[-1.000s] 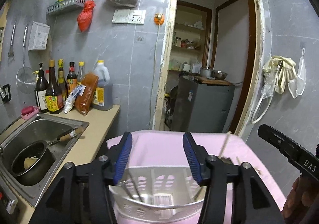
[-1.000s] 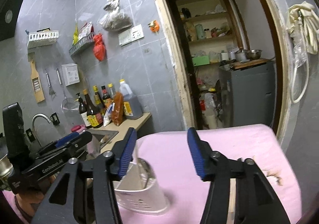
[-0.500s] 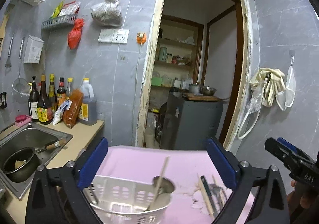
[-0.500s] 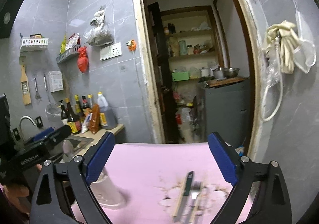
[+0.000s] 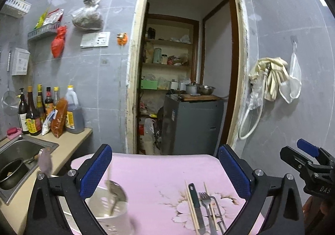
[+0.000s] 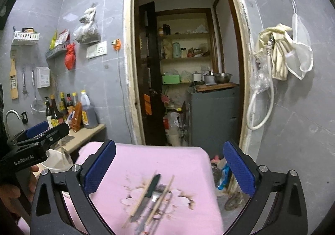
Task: Organize utensils
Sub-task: 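Move both open tools back toward the remaining utensils, then grasp a wooden chopstick with the left tool while the right tool grasps another chopstick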
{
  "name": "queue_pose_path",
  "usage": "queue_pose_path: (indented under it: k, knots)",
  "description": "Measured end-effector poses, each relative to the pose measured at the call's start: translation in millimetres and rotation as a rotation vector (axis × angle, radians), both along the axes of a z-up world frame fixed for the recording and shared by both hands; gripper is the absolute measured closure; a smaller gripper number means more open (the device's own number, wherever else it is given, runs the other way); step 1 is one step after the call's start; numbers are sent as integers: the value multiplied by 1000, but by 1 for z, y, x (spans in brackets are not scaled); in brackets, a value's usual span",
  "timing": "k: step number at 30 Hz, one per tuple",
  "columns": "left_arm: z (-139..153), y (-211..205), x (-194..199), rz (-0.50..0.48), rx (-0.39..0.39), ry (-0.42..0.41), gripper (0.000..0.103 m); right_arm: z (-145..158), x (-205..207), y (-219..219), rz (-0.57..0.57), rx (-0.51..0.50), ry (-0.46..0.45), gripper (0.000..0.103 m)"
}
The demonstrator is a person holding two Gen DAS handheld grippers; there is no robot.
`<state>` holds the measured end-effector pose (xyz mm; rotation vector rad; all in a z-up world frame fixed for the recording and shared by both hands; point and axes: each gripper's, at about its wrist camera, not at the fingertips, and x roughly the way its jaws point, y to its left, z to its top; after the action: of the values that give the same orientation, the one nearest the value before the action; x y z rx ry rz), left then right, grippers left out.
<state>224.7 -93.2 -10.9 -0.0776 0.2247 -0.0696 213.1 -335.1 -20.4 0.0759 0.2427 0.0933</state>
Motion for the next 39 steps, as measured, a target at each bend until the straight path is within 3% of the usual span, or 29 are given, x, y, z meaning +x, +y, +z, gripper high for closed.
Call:
queue_pose_path:
  k: [6, 17, 21, 28, 31, 39]
  knots:
    - [-17, -27, 12, -13, 24, 26, 0, -20, 13, -24, -14, -3, 52, 2]
    - [-53, -56, 52, -74, 56, 156, 0, -76, 53, -55, 13, 68, 220, 3]
    - [-64, -59, 65, -85, 54, 197, 2, -96, 65, -56, 33, 95, 276, 16]
    - [-92, -66, 91, -95, 74, 311, 20, -129, 93, -51, 81, 130, 399, 35]
    - [-106, -66, 103, -103, 80, 380, 32, -143, 105, -42, 118, 140, 450, 42]
    - [-137, -56, 131, -118, 24, 534, 46, -167, 127, -17, 189, 135, 531, 50]
